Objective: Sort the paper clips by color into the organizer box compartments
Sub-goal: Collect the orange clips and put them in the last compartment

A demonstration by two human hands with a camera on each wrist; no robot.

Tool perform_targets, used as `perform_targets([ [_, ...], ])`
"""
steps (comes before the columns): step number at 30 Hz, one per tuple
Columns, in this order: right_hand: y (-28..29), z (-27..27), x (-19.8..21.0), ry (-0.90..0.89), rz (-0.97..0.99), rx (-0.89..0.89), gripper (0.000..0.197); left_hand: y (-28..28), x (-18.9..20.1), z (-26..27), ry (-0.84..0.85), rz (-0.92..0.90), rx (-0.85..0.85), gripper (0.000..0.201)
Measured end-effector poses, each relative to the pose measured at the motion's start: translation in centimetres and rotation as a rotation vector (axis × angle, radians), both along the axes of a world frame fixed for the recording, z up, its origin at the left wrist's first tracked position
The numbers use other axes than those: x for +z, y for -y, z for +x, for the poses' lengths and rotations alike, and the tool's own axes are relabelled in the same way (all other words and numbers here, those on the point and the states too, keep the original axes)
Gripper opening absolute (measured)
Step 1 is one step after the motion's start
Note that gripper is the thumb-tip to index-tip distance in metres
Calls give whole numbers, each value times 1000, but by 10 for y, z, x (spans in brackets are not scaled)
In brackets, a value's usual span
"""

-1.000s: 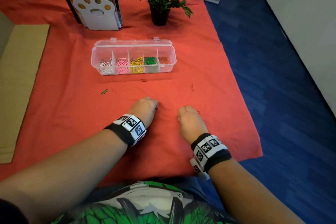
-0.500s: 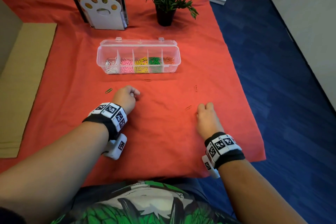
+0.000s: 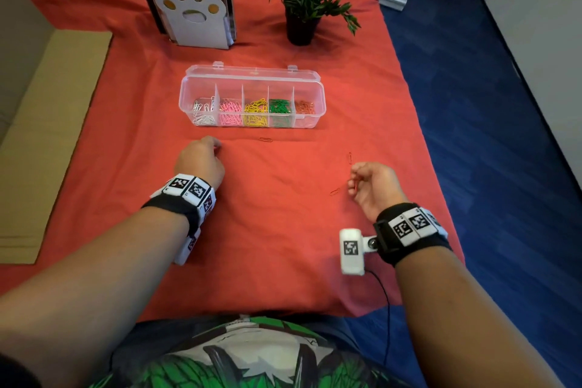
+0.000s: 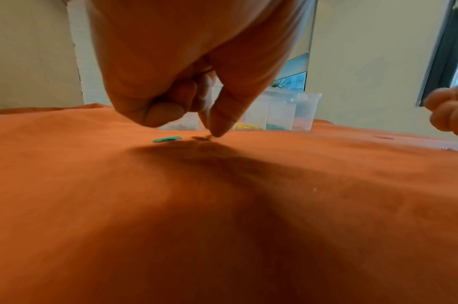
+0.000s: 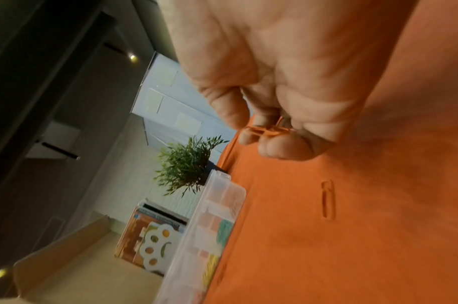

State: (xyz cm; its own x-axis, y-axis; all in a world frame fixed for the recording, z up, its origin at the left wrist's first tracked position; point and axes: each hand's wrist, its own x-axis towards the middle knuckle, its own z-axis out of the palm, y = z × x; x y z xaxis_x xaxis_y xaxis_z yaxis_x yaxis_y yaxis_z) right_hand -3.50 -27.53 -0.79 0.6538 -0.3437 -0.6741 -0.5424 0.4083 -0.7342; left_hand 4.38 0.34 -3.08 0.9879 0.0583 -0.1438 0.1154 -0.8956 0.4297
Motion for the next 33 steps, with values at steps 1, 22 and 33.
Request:
perform_targets([
  [1, 3, 5, 0, -29, -20, 12, 20, -2, -1, -1, 21, 5, -8, 37],
  [22, -1, 48, -17, -130, -837, 597, 12, -4, -5, 6, 66, -110, -19, 18],
  [33, -4, 9, -9, -32, -30, 180, 22, 52, 22, 14, -538, -1140, 402, 25],
])
